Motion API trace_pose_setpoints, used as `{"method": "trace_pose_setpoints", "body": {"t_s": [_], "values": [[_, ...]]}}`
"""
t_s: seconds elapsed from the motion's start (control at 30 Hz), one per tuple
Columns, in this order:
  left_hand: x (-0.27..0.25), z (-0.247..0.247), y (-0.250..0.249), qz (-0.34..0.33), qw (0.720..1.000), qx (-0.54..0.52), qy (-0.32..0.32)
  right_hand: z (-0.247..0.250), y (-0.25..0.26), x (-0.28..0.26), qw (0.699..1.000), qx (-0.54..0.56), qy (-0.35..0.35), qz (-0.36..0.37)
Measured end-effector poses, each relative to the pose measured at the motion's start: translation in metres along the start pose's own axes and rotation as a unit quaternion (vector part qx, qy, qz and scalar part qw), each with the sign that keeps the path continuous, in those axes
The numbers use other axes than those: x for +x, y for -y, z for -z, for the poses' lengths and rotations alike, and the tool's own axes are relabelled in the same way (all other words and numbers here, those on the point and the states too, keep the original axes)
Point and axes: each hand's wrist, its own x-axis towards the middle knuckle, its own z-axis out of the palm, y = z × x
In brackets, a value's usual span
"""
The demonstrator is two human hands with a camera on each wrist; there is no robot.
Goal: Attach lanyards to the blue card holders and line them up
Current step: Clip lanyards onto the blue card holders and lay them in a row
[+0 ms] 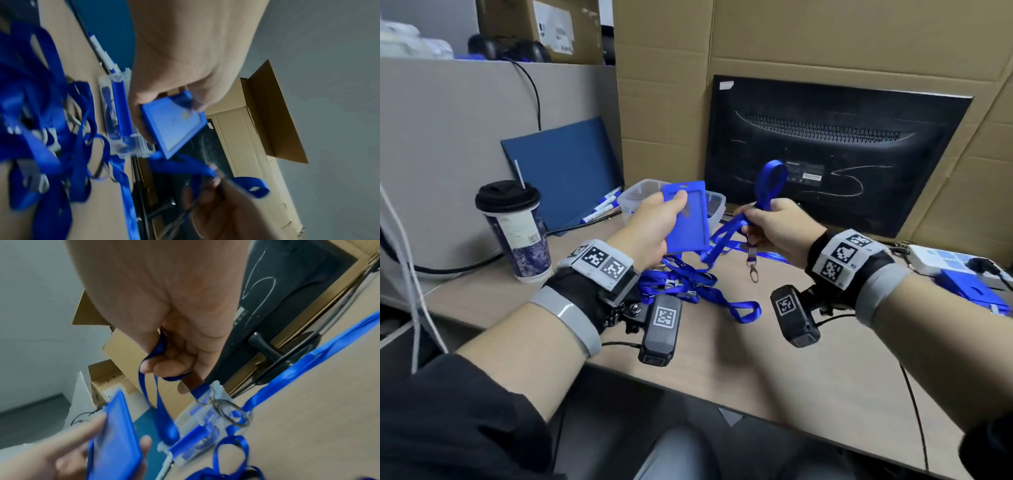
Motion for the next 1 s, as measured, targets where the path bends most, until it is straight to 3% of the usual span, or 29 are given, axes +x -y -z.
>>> {"method": "trace_pose_setpoints", "body": {"t_s": [0.1, 0.3, 0.47, 0.6, 0.73, 1.0], "values": [[0.009, 0.014, 0.007, -0.011, 0.996, 0.044, -0.082, -0.009, 0.018, 0.032, 0.992, 0.108, -0.032, 0.051], [0.03, 0.02, 0.028, 0.007, 0.993, 0.029, -0.115, -0.035, 0.016, 0.108, 0.978, 0.153, -0.07, 0.122], [0.051, 0.024, 0.042, 0.022, 0.993, 0.053, -0.103, -0.054, -0.011, 0.157, 0.978, 0.166, -0.078, 0.099], [0.061, 0.028, 0.045, 0.04, 0.993, 0.068, -0.093, -0.06, -0.032, 0.181, 0.99, 0.093, -0.079, 0.064], [0.068, 0.03, 0.051, 0.048, 0.993, 0.068, -0.087, -0.061, -0.046, 0.191, 0.997, 0.014, -0.064, 0.028], [0.064, 0.029, 0.049, 0.047, 0.993, 0.063, -0.086, -0.06, -0.041, 0.184, 0.998, 0.053, -0.03, 0.012]]}}
